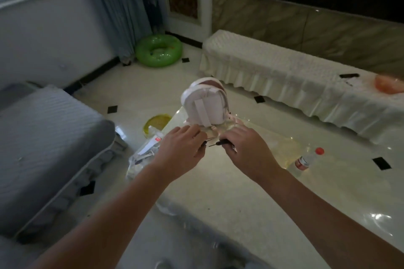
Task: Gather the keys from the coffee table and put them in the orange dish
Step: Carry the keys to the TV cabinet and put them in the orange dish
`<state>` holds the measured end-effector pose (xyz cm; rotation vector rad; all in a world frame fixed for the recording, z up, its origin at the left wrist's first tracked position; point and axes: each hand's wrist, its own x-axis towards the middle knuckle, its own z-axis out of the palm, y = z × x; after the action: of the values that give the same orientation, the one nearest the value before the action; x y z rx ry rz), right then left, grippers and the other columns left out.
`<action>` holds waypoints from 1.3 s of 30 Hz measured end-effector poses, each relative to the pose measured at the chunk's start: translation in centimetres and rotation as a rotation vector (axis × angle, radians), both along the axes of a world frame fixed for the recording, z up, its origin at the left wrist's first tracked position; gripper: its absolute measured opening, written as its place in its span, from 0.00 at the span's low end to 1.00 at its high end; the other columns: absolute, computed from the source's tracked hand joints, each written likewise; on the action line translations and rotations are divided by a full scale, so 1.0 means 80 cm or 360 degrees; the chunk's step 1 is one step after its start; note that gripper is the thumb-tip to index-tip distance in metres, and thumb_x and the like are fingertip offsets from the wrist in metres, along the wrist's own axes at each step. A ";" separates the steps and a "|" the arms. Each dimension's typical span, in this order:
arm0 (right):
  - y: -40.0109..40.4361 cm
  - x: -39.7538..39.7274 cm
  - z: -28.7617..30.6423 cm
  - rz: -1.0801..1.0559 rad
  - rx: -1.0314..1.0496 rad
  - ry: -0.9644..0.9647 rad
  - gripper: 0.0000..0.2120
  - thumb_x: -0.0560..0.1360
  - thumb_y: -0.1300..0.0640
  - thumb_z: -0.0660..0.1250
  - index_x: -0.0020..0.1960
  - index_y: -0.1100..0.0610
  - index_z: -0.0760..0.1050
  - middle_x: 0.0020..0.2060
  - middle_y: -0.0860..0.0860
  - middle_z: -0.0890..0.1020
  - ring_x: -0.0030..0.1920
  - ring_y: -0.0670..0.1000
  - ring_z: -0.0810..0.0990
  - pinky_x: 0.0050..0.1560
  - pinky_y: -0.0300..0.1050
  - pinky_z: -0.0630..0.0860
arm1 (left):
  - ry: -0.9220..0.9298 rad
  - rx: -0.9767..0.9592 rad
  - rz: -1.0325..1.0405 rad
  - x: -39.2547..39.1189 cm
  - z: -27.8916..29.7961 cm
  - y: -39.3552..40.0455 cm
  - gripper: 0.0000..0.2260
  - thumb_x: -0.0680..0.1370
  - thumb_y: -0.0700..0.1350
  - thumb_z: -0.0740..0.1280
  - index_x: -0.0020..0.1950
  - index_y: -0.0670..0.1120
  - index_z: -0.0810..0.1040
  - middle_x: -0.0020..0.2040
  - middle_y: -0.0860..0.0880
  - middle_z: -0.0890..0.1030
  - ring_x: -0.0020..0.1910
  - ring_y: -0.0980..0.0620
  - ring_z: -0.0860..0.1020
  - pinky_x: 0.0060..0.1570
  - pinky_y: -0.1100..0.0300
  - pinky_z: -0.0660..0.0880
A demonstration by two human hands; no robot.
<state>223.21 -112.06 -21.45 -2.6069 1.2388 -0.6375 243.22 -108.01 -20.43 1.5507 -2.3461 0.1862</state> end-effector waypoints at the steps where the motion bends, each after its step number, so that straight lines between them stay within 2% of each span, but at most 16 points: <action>1: 0.004 0.017 0.007 0.0017 -0.0019 0.0010 0.04 0.76 0.57 0.64 0.48 0.55 0.77 0.42 0.49 0.81 0.45 0.53 0.75 0.47 0.47 0.71 | 0.0003 -0.0024 0.0023 0.015 0.004 0.007 0.07 0.75 0.46 0.65 0.47 0.45 0.80 0.43 0.47 0.80 0.40 0.46 0.79 0.39 0.50 0.77; 5: 0.025 0.095 0.033 0.0042 -0.0107 -0.0038 0.02 0.75 0.57 0.66 0.44 0.54 0.76 0.37 0.49 0.79 0.39 0.51 0.73 0.41 0.44 0.67 | -0.0006 -0.0050 0.0115 0.090 0.021 0.039 0.08 0.76 0.47 0.63 0.47 0.46 0.80 0.44 0.48 0.79 0.42 0.46 0.79 0.40 0.50 0.77; 7: 0.038 0.138 0.044 0.0060 -0.0130 -0.0061 0.02 0.74 0.57 0.67 0.43 0.54 0.76 0.36 0.48 0.79 0.38 0.51 0.74 0.39 0.45 0.69 | 0.0002 -0.0073 0.0158 0.135 0.030 0.058 0.07 0.76 0.47 0.64 0.48 0.46 0.80 0.44 0.48 0.80 0.41 0.47 0.79 0.40 0.53 0.76; 11: 0.060 0.222 0.055 0.0091 -0.0140 -0.0122 0.01 0.73 0.58 0.69 0.45 0.54 0.78 0.37 0.49 0.81 0.39 0.51 0.76 0.41 0.48 0.73 | 0.0015 -0.0106 0.0288 0.226 0.044 0.097 0.05 0.76 0.46 0.67 0.49 0.47 0.79 0.44 0.50 0.79 0.38 0.50 0.78 0.39 0.56 0.77; 18: 0.094 0.333 0.066 0.0248 -0.0178 -0.0167 0.03 0.71 0.59 0.69 0.44 0.54 0.77 0.36 0.48 0.79 0.38 0.52 0.76 0.39 0.45 0.70 | 0.0074 -0.0169 0.0564 0.339 0.057 0.153 0.03 0.75 0.45 0.67 0.47 0.47 0.79 0.42 0.49 0.78 0.38 0.48 0.79 0.38 0.53 0.77; 21: 0.097 0.366 0.072 0.0319 -0.0199 -0.0199 0.03 0.70 0.60 0.71 0.43 0.54 0.78 0.35 0.48 0.79 0.37 0.51 0.75 0.38 0.41 0.66 | 0.0051 -0.0150 0.0643 0.362 0.059 0.169 0.05 0.75 0.46 0.66 0.48 0.47 0.79 0.44 0.49 0.79 0.40 0.48 0.79 0.40 0.53 0.76; 28: 0.088 0.408 0.075 0.0468 -0.0159 -0.0252 0.04 0.71 0.60 0.70 0.44 0.53 0.78 0.38 0.47 0.82 0.39 0.51 0.77 0.41 0.47 0.74 | 0.0024 -0.0130 0.0792 0.386 0.068 0.184 0.08 0.76 0.48 0.65 0.53 0.47 0.79 0.46 0.50 0.79 0.44 0.49 0.79 0.43 0.54 0.77; 35: 0.059 0.426 0.067 0.0566 -0.0110 -0.0255 0.03 0.72 0.59 0.71 0.45 0.53 0.79 0.39 0.47 0.82 0.40 0.51 0.77 0.42 0.46 0.74 | 0.0005 -0.0164 0.0895 0.385 0.073 0.170 0.06 0.74 0.46 0.70 0.48 0.46 0.79 0.44 0.49 0.79 0.38 0.49 0.79 0.35 0.57 0.73; 39: 0.050 0.450 0.057 0.0695 -0.0093 -0.0241 0.03 0.72 0.59 0.71 0.45 0.54 0.79 0.38 0.48 0.82 0.39 0.50 0.77 0.42 0.46 0.74 | -0.0044 -0.0148 0.0953 0.399 0.062 0.170 0.07 0.73 0.45 0.70 0.49 0.46 0.79 0.44 0.49 0.80 0.38 0.48 0.80 0.35 0.58 0.73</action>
<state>259.20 -108.08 -16.91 -2.6868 0.5848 -0.7700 275.17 -94.38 -15.45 2.1634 -1.7923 0.4451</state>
